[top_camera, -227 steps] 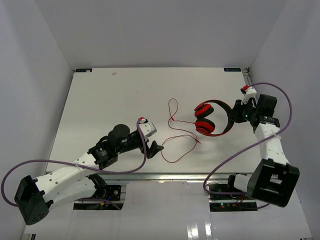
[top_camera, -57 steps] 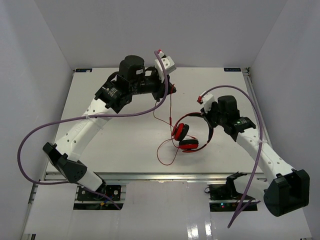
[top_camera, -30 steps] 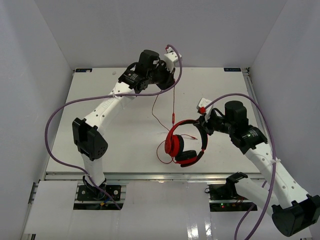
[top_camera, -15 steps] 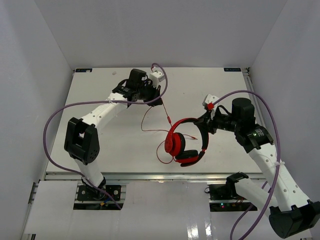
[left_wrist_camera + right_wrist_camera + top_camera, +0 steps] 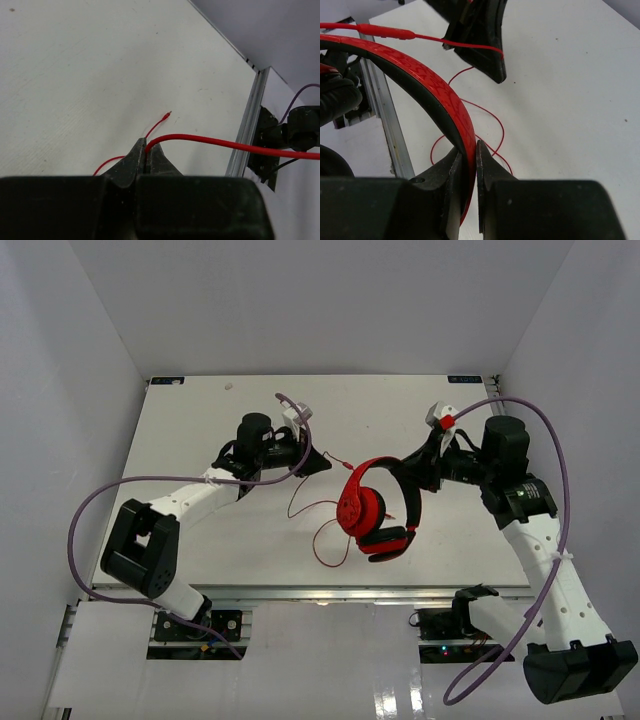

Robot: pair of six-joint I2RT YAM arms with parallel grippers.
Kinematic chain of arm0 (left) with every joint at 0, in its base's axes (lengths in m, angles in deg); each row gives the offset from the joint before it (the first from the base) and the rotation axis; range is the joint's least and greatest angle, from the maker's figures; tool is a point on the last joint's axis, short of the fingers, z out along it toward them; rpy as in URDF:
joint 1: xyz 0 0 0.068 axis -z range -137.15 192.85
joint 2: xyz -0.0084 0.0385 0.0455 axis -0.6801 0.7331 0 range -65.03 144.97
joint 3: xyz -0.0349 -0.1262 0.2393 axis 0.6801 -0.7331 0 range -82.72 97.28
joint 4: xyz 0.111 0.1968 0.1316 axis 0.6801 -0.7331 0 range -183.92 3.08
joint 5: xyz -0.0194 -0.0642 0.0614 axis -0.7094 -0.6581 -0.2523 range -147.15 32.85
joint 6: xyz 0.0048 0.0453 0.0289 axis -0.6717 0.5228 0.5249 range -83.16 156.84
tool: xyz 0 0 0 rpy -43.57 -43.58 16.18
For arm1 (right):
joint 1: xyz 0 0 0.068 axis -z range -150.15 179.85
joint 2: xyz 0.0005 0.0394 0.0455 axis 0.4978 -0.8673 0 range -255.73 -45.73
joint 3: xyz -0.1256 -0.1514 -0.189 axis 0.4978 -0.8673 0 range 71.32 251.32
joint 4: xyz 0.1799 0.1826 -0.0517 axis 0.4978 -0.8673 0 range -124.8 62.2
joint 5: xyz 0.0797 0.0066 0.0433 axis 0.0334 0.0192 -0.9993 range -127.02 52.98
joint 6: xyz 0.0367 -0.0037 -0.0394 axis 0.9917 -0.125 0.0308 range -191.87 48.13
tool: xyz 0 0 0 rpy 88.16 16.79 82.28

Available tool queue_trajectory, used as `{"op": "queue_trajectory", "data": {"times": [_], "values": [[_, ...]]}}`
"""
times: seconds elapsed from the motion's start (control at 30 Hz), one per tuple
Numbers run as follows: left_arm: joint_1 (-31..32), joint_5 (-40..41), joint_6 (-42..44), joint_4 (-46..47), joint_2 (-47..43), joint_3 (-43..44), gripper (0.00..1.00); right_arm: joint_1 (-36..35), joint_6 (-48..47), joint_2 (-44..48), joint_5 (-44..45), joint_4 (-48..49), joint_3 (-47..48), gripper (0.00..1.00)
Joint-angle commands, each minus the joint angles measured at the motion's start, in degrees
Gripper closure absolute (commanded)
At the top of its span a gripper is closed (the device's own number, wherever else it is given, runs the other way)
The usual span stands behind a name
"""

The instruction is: Wrap the headphones

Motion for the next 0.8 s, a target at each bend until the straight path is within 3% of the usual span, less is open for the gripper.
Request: {"op": "queue_trajectory", "data": {"times": [0.0,0.77], "values": [[-0.2,-4.3,-10.8,19.0,-3.9,-5.1,0.94,2.6,10.7,-1.3,-5.4,7.5,4.4,0.92],[9.2,1.9,-16.0,38.5,2.1,-15.7,0.79,14.2,37.8,-9.0,-0.2,21.3,6.6,0.92]]}}
